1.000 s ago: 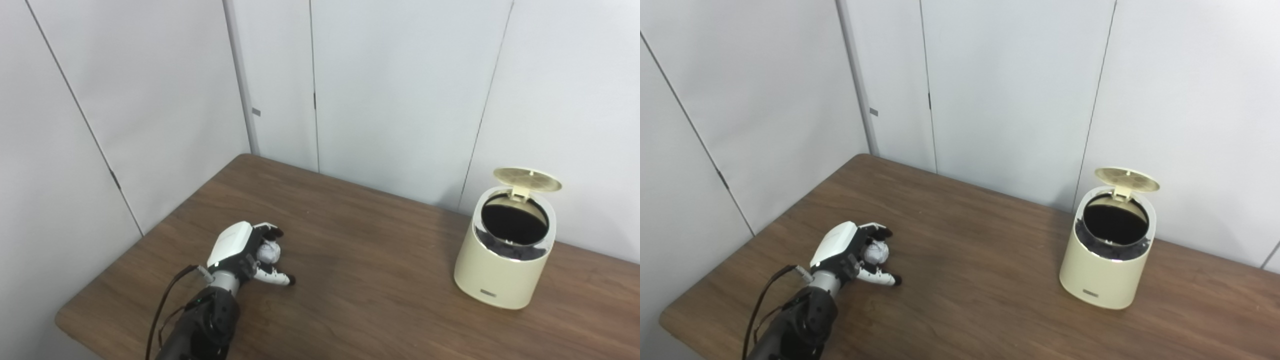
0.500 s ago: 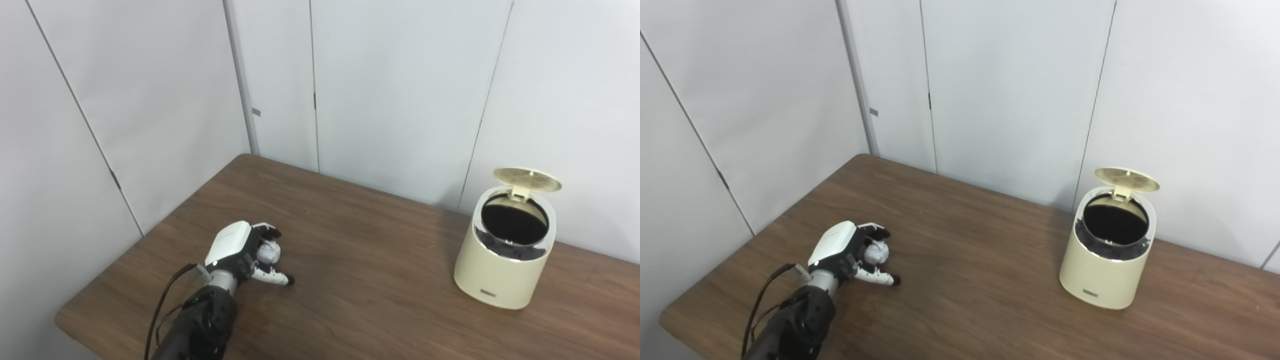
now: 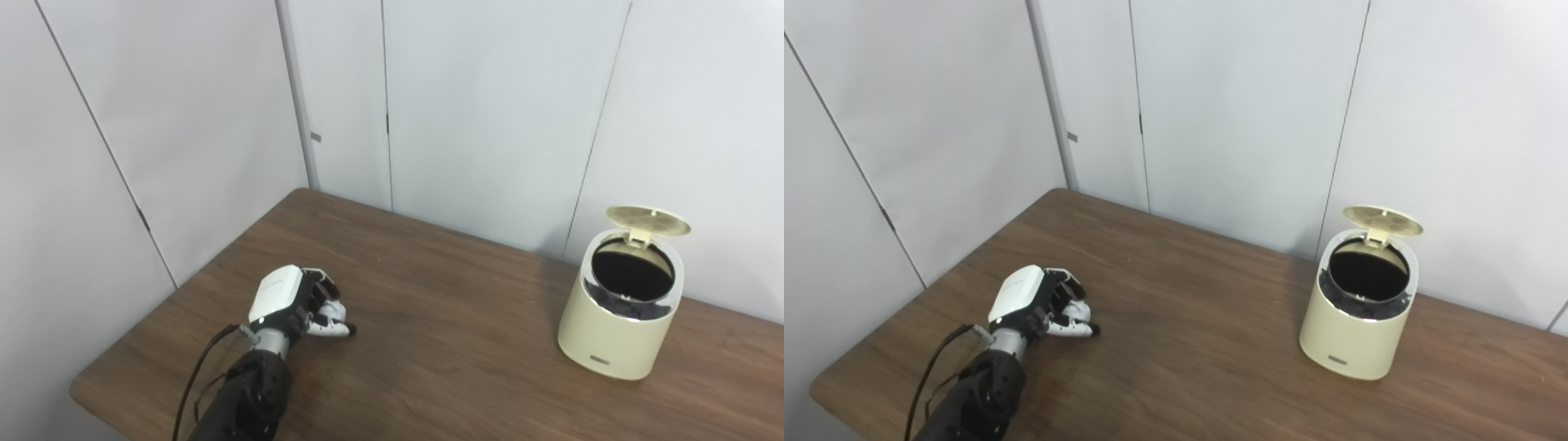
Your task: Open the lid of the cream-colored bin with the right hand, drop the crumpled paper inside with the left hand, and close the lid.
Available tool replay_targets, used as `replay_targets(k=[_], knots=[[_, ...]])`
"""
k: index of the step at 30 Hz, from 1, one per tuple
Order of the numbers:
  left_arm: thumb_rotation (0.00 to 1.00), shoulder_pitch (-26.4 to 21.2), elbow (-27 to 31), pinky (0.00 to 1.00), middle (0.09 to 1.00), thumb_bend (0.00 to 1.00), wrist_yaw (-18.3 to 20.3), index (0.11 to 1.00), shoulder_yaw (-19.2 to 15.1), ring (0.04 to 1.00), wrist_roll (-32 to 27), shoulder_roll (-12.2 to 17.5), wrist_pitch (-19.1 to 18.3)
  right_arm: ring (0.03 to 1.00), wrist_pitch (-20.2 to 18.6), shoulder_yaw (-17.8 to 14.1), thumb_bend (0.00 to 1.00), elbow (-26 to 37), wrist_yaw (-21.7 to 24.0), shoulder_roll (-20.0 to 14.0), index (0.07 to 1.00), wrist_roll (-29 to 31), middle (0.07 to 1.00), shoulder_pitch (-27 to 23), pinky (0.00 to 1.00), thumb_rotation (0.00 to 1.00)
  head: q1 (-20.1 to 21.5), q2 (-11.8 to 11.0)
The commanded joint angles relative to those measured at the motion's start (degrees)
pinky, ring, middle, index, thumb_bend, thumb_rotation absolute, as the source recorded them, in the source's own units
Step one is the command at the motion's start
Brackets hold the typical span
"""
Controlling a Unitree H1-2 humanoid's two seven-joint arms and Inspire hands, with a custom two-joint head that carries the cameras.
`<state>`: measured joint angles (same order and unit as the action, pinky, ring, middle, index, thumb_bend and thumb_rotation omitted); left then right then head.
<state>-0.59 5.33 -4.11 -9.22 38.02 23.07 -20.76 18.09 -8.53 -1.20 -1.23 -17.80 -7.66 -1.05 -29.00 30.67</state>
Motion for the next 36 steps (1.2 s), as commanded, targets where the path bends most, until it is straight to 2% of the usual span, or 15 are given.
replay_targets(k=[1, 9, 17, 23, 26, 36], knots=[[0.00, 0.1, -0.2, 0.38, 0.456, 0.50, -1.4, 0.519, -0.1, 0.427, -0.3, 0.3, 0.6, 0.791, 0.0, -0.8, 0.98, 2.6, -0.2, -0.5, 0.791, 0.7, 0.814, -1.1, 0.60, 0.86, -0.1, 0.1], [0.00, 0.9, 0.8, 0.36, 0.474, 0.50, -0.9, 0.496, 0.4, 0.427, -1.9, 0.2, 1.3, 0.796, 0.0, -0.9, 0.98, 2.6, -0.3, -0.5, 0.795, 0.8, 0.820, -1.1, 0.61, 0.86, 0.0, 0.2], [0.00, 1.4, 2.4, 0.40, 0.496, 0.50, 0.5, 0.474, 0.3, 0.452, -6.0, 0.0, 2.2, 0.808, -0.5, -0.8, 0.96, 2.9, -0.2, -0.7, 0.806, 0.8, 0.831, -0.9, 0.63, 0.86, 0.5, 0.2], [0.00, 1.2, 3.1, 0.40, 0.494, 0.50, -0.1, 0.480, 1.1, 0.447, -6.6, 0.6, 5.6, 0.815, 0.2, -0.4, 0.93, 2.5, -0.8, 0.1, 0.815, -0.5, 0.835, -1.3, 0.64, 0.86, 1.9, -0.6], [0.00, 0.5, 5.0, 0.40, 0.488, 0.50, 0.2, 0.490, 1.7, 0.439, -6.4, 1.1, 6.5, 0.815, 1.0, 0.0, 0.92, 1.8, -1.3, 0.5, 0.825, -2.0, 0.837, -1.6, 0.64, 0.87, 3.0, -1.1], [0.00, -4.3, 16.1, 0.35, 0.488, 0.50, 4.1, 0.492, 4.7, 0.429, -3.9, 1.2, 5.2, 0.831, 2.4, 1.3, 0.83, 0.3, -3.3, 3.0, 0.835, -4.9, 0.845, -2.3, 0.69, 0.85, 6.9, -2.7]])
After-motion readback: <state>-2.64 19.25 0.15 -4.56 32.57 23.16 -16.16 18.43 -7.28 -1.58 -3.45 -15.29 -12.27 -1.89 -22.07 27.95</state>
